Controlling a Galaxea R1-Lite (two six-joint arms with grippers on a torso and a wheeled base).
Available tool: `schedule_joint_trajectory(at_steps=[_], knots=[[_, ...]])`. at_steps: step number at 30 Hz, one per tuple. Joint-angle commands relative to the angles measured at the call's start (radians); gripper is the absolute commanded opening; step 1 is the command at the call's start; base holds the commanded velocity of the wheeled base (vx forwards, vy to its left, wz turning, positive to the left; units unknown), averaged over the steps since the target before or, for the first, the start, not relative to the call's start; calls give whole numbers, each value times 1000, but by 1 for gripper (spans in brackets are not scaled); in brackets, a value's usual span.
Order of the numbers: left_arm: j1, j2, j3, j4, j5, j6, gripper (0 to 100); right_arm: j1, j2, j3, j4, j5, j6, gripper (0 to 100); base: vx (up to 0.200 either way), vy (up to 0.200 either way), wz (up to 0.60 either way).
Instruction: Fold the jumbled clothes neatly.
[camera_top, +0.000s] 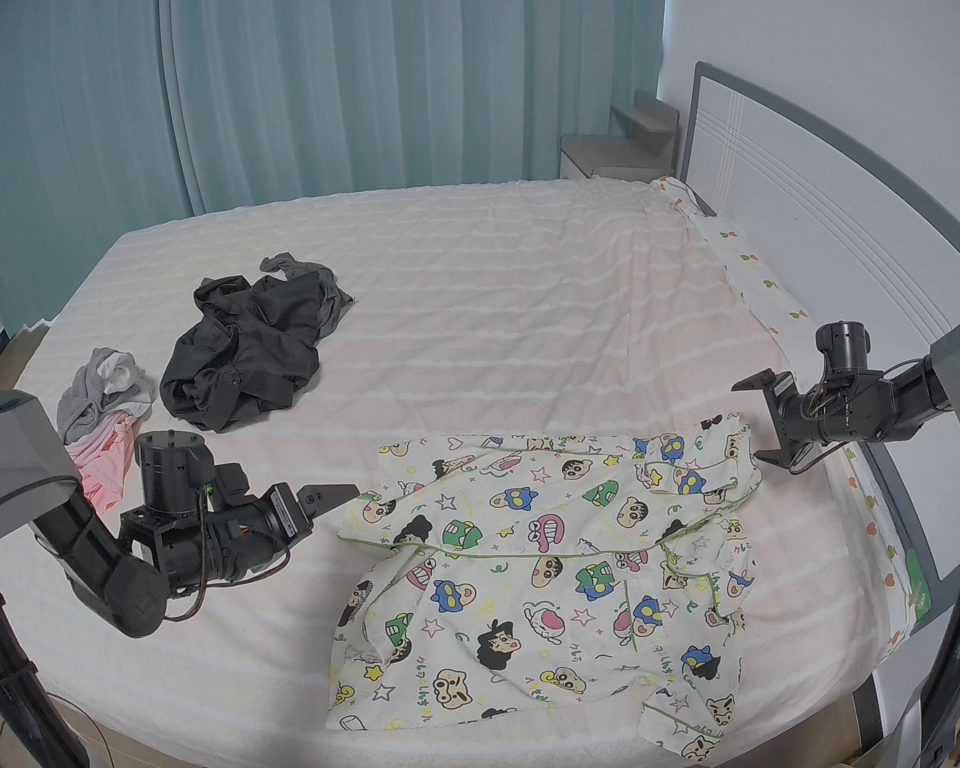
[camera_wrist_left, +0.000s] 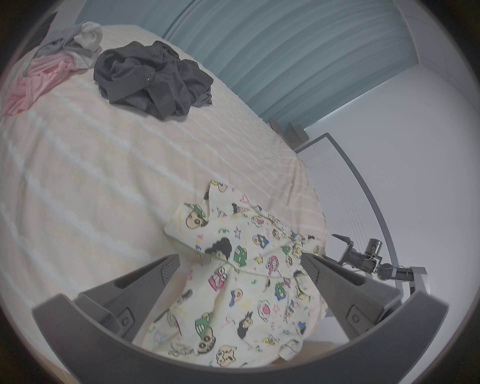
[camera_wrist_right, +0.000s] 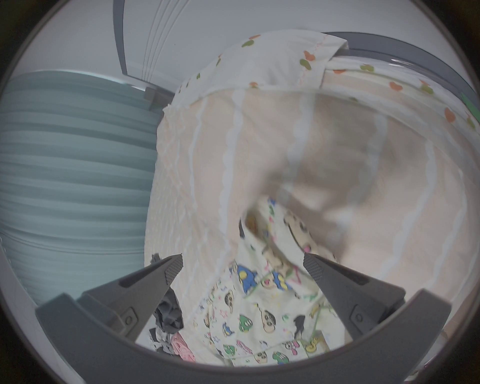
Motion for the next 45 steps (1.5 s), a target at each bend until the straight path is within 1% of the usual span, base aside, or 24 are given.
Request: schedule_joint_trajectory(at_steps=[1, 2, 3, 5, 7, 9, 10, 11, 12, 13, 14, 15, 18, 19, 23, 27, 30, 34, 45], knots=[[0, 43, 118, -159, -36, -6, 100, 125, -123, 174, -138, -25, -13, 100, 0, 0, 0], [5, 53, 136, -205, -36, -6, 100, 150, -134, 207, -182, -42, -13, 100, 0, 0, 0], [5, 61, 143, -224, -36, -7, 100, 162, -137, 219, -204, -48, -13, 100, 0, 0, 0], [12, 113, 178, -322, -34, -9, 100, 236, -138, 286, -331, -104, -18, 100, 0, 0, 0], [19, 159, 193, -403, -28, -35, 100, 282, -125, 332, -422, -160, -49, 100, 0, 0, 0], [19, 202, 196, -486, -17, -95, 100, 302, -98, 363, -489, -207, -90, 100, 0, 0, 0], [19, 227, 199, -540, -8, -139, 100, 306, -74, 375, -526, -232, -105, 100, 0, 0, 0], [19, 233, 199, -543, -5, -147, 100, 308, -68, 377, -534, -238, -105, 100, 0, 0, 0], [19, 244, 199, -543, 14, -170, 100, 311, -39, 383, -575, -272, -99, 100, 0, 0, 0], [19, 244, 199, -543, 15, -170, 100, 311, -36, 383, -578, -275, -98, 100, 0, 0, 0], [20, 244, 201, -543, 21, -176, 100, 312, -10, 388, -609, -301, -66, 100, 0, 0, 0], [19, 247, 201, -543, 21, -176, 100, 316, 1, 392, -618, -304, -24, 100, 0, 0, 0], [19, 254, 199, -543, 21, -176, 100, 323, 24, 394, -621, -304, 63, 100, 0, 0, 0], [19, 256, 199, -543, 21, -176, 100, 325, 36, 394, -621, -302, 69, 100, 0, 0, 0], [19, 271, 196, -543, 23, -171, 100, 325, 122, 365, -629, -310, 69, 100, 0, 0, 0], [19, 283, 193, -543, 26, -168, 100, 326, 152, 351, -632, -315, 65, 100, 0, 0, 0], [19, 283, 195, -543, 29, -168, 100, 316, 173, 309, -632, -344, 37, 100, 0, 0, 0], [19, 283, 196, -543, 29, -168, 100, 297, 210, 279, -632, -355, 4, 100, 0, 0, 0], [19, 283, 196, -543, 29, -168, 100, 293, 236, 253, -624, -356, -3, 100, 0, 0, 0]])
